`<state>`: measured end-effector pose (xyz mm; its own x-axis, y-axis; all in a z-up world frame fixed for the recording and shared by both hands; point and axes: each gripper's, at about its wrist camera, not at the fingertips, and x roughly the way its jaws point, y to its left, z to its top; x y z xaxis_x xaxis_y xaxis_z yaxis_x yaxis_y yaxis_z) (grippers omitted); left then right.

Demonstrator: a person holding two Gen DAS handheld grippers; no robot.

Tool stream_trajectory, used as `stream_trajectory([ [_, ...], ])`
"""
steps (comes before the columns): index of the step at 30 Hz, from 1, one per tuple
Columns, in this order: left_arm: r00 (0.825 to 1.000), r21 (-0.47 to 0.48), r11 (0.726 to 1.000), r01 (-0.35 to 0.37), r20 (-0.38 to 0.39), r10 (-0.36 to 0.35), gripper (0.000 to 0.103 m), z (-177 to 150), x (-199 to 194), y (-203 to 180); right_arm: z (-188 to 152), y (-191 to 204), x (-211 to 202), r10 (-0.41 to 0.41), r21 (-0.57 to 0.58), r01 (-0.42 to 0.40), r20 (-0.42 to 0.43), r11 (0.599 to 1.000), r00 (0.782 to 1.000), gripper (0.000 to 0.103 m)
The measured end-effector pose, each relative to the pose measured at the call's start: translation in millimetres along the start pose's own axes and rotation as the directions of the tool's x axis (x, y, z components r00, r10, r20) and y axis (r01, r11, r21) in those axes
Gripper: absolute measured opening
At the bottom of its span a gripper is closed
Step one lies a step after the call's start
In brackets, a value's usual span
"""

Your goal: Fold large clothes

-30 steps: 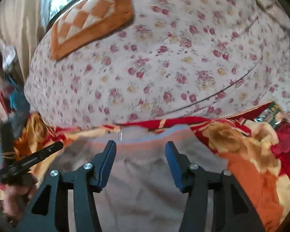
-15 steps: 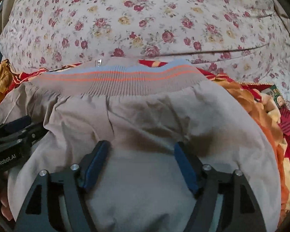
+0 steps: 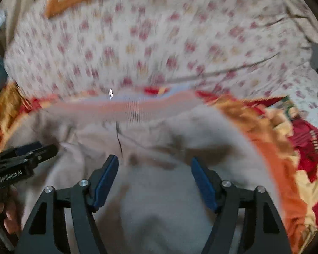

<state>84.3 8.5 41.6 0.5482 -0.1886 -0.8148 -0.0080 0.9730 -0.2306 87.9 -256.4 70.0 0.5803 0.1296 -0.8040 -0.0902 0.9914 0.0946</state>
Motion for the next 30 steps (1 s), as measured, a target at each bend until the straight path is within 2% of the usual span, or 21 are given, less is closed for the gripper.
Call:
stream_trajectory([
  [2, 0.999, -0.053, 0.998, -0.016, 0.034, 0.018, 0.068, -10.4, -28.8, 19.0, -14.6, -12.0, -31.9, 0.003, 0.034, -0.006, 0.066, 0.999, 0.998, 0.075],
  [4, 0.998, -0.114, 0.992, -0.048, 0.039, 0.053, 0.068, -28.6, -51.0, 41.5, -31.7, -21.3, -49.6, 0.031, 0.071, -0.038, 0.088, 0.997, 0.996, 0.075],
  [7, 0.987, -0.133, 0.978, -0.162, -0.046, 0.157, 0.068, -50.6, -46.7, 60.2, -56.2, -35.9, -54.5, 0.026, 0.118, -0.031, 0.042, 0.993, 0.999, 0.075],
  [8, 0.982, -0.127, 0.975, -0.182, -0.071, 0.174, 0.073, -54.6, -38.9, 64.3, -63.0, -42.6, -46.4, 0.035, 0.140, -0.034, -0.003, 0.990, 0.999, 0.076],
  [9, 0.983, -0.131, 0.976, -0.176, -0.085, 0.166, 0.082, -57.1, -32.9, 69.0, -68.4, -45.9, -39.0, 0.045, 0.151, -0.038, -0.040, 0.988, 0.998, 0.077],
  [11, 0.992, -0.189, 0.975, -0.116, -0.074, 0.104, 0.085, -59.1, -27.6, 81.7, -69.8, -47.6, -32.5, 0.050, 0.136, -0.042, -0.053, 0.990, 0.997, 0.081],
  [12, 0.994, -0.202, 0.974, -0.103, -0.065, 0.092, 0.085, -58.1, -28.8, 83.3, -68.6, -46.0, -31.8, 0.053, 0.118, -0.047, -0.053, 0.992, 0.997, 0.086],
  [14, 0.993, -0.195, 0.975, -0.108, -0.063, 0.097, 0.085, -59.5, -29.7, 81.7, -70.2, -38.1, -32.4, 0.035, 0.083, -0.031, -0.055, 0.996, 0.998, 0.088],
  [16, 0.993, -0.182, 0.977, -0.116, -0.053, 0.108, 0.085, -60.9, -31.1, 78.3, -70.6, -32.6, -41.4, 0.005, 0.058, -0.004, -0.016, 0.998, 1.000, 0.087],
  [19, 0.994, -0.207, 0.972, -0.106, -0.026, 0.103, 0.078, -59.4, -41.7, 78.0, -71.8, -22.0, -72.0, -0.013, 0.015, 0.011, 0.117, 1.000, 0.993, 0.085],
  [20, 0.994, -0.198, 0.974, -0.107, 0.009, 0.111, 0.078, -59.8, -50.6, 74.8, -73.7, -16.6, -82.7, -0.008, -0.005, 0.008, 0.158, 1.000, 0.987, 0.085],
  [22, 0.988, -0.158, 0.981, -0.109, 0.088, 0.124, 0.078, -60.3, -69.0, 66.5, -76.2, -9.8, -90.2, -0.009, -0.029, 0.014, 0.182, 0.999, 0.983, 0.085],
  [24, 0.982, -0.108, 0.988, -0.114, 0.140, 0.128, 0.078, -60.2, -78.8, 56.4, -79.5, -4.9, -79.0, -0.020, -0.038, 0.025, 0.117, 0.999, 0.993, 0.085],
  [25, 0.982, -0.086, 0.989, -0.120, 0.136, 0.131, 0.078, -60.1, -77.0, 52.8, -80.9, -3.8, -68.6, -0.036, -0.031, 0.039, 0.064, 0.999, 0.997, 0.085],
  [26, 0.985, -0.068, 0.989, -0.133, 0.099, 0.139, 0.078, -59.9, -68.9, 51.1, -83.1, -5.1, -52.5, -0.061, -0.019, 0.061, -0.015, 0.998, 0.998, 0.085],
  [27, 0.988, -0.052, 0.987, -0.152, 0.031, 0.154, 0.078, -62.1, -54.7, 51.0, -84.1, -5.7, -44.1, -0.066, -0.016, 0.065, -0.052, 0.998, 0.996, 0.085],
  [29, 0.985, -0.065, 0.983, -0.170, -0.024, 0.169, 0.084, -66.0, -40.9, 55.7, -84.1, -4.3, -39.0, -0.072, -0.019, 0.071, -0.062, 0.997, 0.995, 0.085],
  [30, 0.986, -0.085, 0.983, -0.164, -0.025, 0.163, 0.085, -65.3, -40.5, 58.8, -83.9, -3.1, -41.9, -0.077, -0.022, 0.076, -0.046, 0.997, 0.996, 0.085],
])
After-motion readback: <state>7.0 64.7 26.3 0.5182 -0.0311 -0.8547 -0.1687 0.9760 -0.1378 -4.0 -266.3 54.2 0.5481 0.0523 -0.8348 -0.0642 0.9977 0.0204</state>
